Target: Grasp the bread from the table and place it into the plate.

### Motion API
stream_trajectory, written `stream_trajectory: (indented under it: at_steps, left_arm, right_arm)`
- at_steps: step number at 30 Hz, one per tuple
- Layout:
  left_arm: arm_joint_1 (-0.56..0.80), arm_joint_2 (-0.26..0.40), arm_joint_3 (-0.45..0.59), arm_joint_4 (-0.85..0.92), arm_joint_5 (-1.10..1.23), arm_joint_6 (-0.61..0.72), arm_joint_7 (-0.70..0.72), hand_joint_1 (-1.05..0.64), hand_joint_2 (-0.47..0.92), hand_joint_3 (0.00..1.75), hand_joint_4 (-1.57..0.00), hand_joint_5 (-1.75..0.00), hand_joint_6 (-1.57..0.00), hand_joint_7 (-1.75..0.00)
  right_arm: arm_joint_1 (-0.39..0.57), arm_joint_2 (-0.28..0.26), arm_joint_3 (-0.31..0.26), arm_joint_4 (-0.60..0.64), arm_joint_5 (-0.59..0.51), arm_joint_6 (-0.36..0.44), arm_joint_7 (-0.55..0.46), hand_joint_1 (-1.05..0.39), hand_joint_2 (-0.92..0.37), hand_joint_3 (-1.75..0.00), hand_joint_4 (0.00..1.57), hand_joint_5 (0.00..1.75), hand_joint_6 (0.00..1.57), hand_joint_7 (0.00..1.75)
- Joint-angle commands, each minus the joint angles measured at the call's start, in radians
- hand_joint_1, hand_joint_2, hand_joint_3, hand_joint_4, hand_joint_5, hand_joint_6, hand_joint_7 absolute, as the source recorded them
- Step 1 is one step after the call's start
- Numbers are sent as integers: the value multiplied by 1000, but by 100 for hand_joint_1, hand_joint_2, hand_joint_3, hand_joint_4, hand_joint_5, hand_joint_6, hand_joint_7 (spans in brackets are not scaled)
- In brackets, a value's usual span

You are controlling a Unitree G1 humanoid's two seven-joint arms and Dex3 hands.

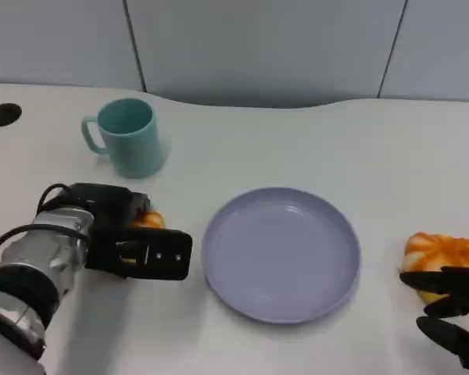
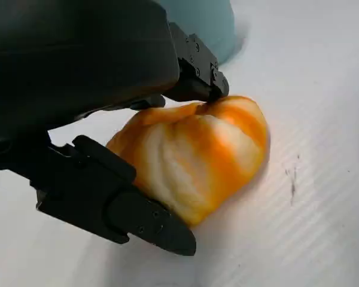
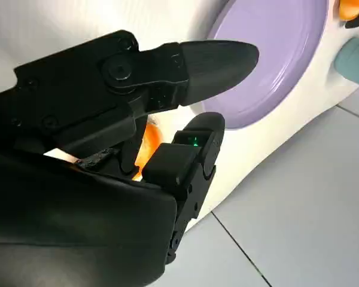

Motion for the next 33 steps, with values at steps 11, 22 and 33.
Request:
stream_trajectory:
  at_steps: [11,22,33]
  left_arm:
    - [59,10,27,52,-40,-37,202,-28,91,3,-29,-141,-29,-118]
    - [35,-1,2,110,-23,-47,256,-30,91,1,-66,-175,-58,-140]
    - [36,-5,43,121,-74,-70,268,-27,92,5,-62,-154,-83,-64]
  right_arm:
    - [6,-7,-18,-25,-6,19,-2,-26,-92,-34,65,60,83,0]
    - [4,-8,-19,-31,-7,27,-2,-25,-92,-34,66,60,82,0]
    - [6,-5,-17,-37,-6,34,-4,-24,-92,-34,67,61,83,0]
